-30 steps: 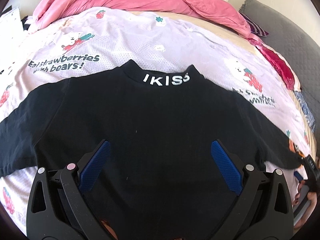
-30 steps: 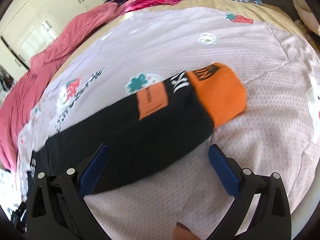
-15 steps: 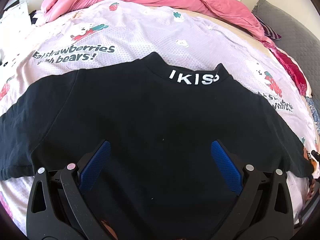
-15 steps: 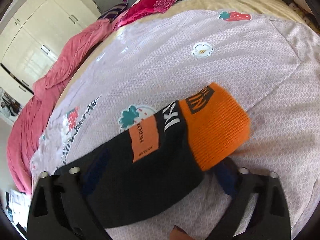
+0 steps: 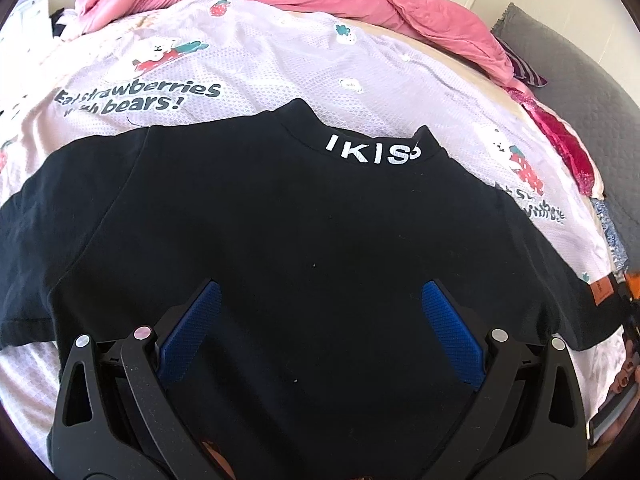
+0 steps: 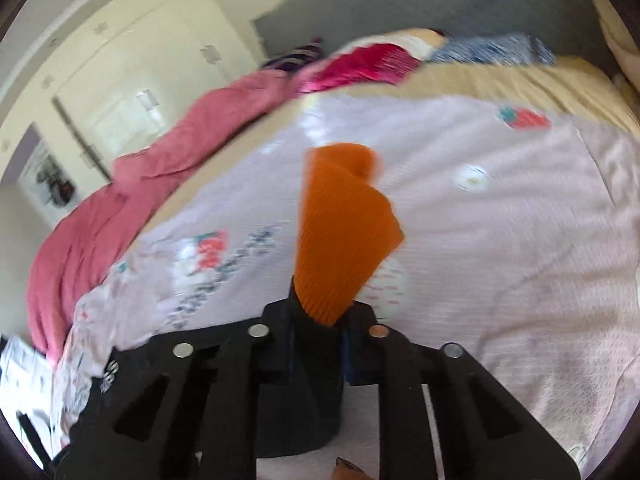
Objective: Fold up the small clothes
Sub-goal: 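Carry the sock over the shirt and lay it down with the right tool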
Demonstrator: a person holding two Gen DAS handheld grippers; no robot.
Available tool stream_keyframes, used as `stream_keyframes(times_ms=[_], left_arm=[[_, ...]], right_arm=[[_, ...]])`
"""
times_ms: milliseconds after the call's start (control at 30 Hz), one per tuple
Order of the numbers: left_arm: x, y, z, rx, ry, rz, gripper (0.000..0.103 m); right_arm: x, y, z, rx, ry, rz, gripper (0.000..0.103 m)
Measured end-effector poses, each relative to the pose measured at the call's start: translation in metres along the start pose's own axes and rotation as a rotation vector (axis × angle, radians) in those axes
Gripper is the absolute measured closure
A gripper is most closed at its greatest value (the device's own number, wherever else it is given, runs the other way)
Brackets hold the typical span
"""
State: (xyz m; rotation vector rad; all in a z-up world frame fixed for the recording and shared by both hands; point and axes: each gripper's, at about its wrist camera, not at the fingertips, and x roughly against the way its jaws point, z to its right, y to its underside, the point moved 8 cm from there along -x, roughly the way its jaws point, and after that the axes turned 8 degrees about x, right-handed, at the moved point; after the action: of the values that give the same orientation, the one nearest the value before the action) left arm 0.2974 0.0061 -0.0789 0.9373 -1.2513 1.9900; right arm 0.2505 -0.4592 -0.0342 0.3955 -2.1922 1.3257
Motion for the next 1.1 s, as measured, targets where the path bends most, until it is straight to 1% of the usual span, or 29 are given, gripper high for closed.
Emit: stream_keyframes(times_ms=[300, 400, 500, 567, 700, 733, 833, 1000, 1100], left_arm=[[0.012, 0.001, 0.002, 0.030, 0.106, -0.013, 0.009], [0.016, 0.000, 0.004, 0.052, 0.167, -0.019, 0.009], [0.017, 0.001, 0.003, 0.090, 0.233, -0.041, 0.009], [0.018, 0.001, 0.005, 0.098, 0.253, -0.046, 0.009], [0.022, 0.000, 0.006, 0.121, 0.309, -0.058, 0.009], [0.023, 0.000, 0.006, 0.139, 0.340, -0.069, 0.009], [0.021, 0.001, 0.004, 0.197, 0.402, -0.102, 0.009], [0.021, -0.002, -0.002, 0.252, 0.449, -0.118, 0.009], [0.021, -0.003, -0.006, 0.278, 0.475, -0.128, 0.009]], right_arm=[[0.019, -0.003, -0.083, 0.102, -0.156, 0.004, 0.090], [0.022, 0.000, -0.111, 0.136, -0.197, -0.003, 0.090], [0.024, 0.007, -0.137, 0.175, -0.236, -0.017, 0.090], [0.026, 0.013, -0.158, 0.209, -0.263, -0.026, 0.090], [0.028, 0.029, -0.197, 0.290, -0.301, -0.047, 0.090], [0.026, 0.034, -0.205, 0.314, -0.302, -0.053, 0.090], [0.023, 0.053, -0.227, 0.372, -0.317, -0.072, 0.090], [0.013, 0.086, -0.256, 0.468, -0.329, -0.128, 0.090], [0.007, 0.111, -0.270, 0.529, -0.338, -0.174, 0.089]])
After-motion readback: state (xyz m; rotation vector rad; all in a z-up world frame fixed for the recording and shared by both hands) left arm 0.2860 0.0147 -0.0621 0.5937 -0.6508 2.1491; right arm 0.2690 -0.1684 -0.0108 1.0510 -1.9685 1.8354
